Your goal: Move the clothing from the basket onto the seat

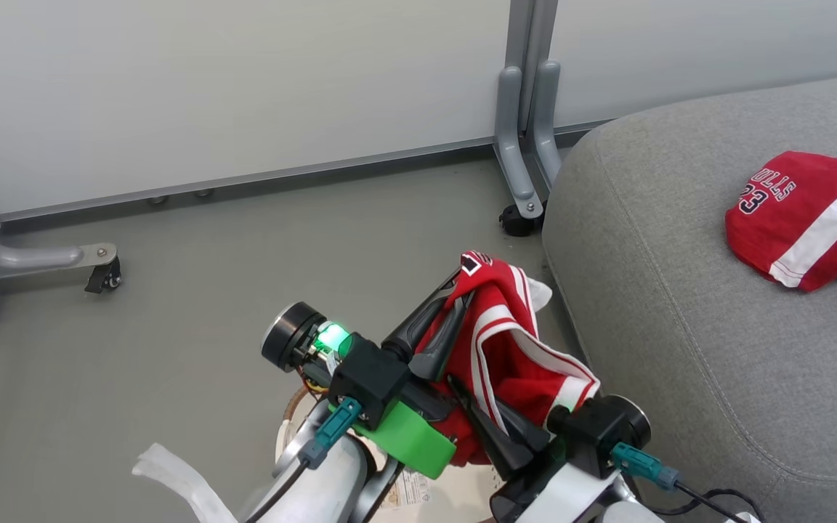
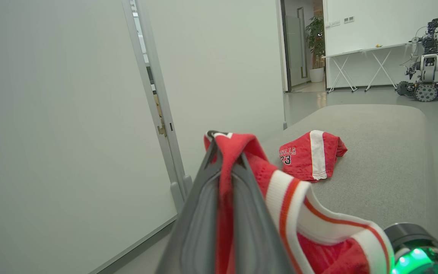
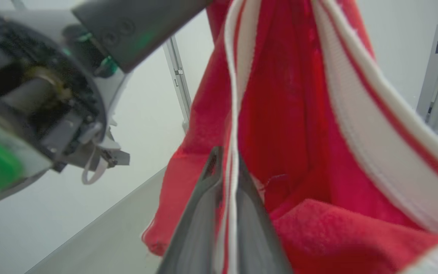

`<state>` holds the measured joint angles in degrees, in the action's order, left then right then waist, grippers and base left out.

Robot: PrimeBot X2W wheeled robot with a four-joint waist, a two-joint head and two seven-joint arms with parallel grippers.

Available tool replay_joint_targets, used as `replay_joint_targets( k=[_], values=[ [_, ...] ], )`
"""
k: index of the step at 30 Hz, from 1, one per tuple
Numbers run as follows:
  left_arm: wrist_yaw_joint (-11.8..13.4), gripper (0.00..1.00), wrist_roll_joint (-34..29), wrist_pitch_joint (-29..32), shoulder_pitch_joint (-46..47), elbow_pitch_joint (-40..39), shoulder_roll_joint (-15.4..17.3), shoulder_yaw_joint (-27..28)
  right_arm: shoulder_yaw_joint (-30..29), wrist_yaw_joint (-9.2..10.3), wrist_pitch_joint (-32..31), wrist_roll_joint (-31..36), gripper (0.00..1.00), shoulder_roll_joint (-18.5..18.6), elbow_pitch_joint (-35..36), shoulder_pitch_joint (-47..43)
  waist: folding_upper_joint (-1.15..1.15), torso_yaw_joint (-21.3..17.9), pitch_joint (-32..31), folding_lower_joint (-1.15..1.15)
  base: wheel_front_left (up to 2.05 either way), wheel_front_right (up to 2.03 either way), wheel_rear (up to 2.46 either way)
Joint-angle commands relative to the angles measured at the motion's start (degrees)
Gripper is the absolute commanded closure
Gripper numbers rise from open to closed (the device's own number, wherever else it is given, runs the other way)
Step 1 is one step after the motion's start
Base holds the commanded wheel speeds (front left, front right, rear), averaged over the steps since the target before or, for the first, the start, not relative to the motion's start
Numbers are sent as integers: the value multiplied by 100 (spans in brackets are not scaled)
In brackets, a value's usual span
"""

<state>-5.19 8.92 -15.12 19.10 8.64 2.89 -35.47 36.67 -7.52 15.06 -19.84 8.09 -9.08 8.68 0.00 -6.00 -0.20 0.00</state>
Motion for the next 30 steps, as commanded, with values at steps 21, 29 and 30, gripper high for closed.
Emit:
replay_joint_targets(
  k=[21, 29, 30],
  values=[
    [163, 0, -345, -3, -127, 429, 30, 346, -423, 5, 17, -61, 100, 11, 337, 86, 0, -28, 90, 0, 0, 0, 0],
    [149, 0, -427, -3, -282, 348, 38, 536, -513, 5, 17, 1, 100, 7, 371, 36, 0, 23, 73, 0, 0, 0, 0],
    [144, 0, -432, -3, -297, 344, 38, 549, -507, 5, 17, 2, 100, 8, 371, 34, 0, 24, 70, 0, 0, 0, 0]
  ],
)
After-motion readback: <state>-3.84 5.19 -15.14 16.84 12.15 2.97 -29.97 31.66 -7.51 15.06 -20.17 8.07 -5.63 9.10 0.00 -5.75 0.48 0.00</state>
